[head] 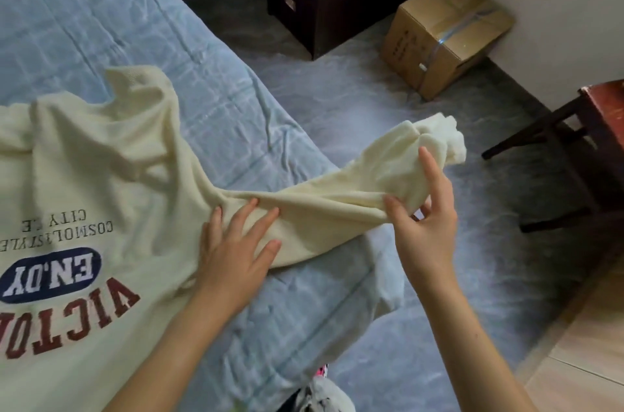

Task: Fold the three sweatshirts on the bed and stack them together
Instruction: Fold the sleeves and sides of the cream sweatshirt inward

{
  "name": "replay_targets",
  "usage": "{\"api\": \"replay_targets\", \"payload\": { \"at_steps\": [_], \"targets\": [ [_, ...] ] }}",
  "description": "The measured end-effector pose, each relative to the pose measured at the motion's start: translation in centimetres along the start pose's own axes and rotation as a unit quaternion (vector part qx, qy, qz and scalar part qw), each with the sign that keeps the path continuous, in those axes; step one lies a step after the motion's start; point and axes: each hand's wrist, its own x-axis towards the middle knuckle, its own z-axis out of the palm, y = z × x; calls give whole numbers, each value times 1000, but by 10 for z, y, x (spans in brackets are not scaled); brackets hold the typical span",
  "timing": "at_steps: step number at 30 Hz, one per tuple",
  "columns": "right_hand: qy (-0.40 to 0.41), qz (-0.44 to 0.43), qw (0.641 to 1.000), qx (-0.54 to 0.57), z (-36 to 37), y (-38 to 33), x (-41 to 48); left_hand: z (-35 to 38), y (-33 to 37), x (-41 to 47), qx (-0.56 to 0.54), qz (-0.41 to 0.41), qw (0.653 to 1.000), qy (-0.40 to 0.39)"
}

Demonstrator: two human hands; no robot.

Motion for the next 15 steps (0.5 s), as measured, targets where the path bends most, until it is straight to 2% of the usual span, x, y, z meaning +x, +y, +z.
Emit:
{"api": "replay_targets", "payload": {
  "at_steps": [2, 3, 5, 6, 8, 10, 13, 15],
  "targets": [
    [-31, -59, 998, -15, 13, -17, 4, -24, 6, 2, -171, 7, 983, 64],
    [-51, -85, 995, -18, 22, -26, 3, -37, 11, 2, -293, 4, 953, 80],
    [-104, -112, 988, -3, 48, -44, -4, -63, 17, 3, -513, 10, 855, 74],
    [-136, -105, 985, 17, 63, -52, -11, -74, 17, 4, -576, 23, 814, 70],
    [-215, -73, 972, 59, 93, -67, -29, -91, 10, 7, -644, 46, 761, 67],
    [-289, -57, 953, 70, 121, -75, -49, -101, -4, 7, -663, 36, 741, 96],
    [-348, -20, 934, 73, 154, -82, -74, -103, -33, -3, -628, -28, 755, 186],
    [-362, -5, 930, 62, 174, -86, -91, -104, -59, -16, -622, -52, 751, 215]
  ]
}}
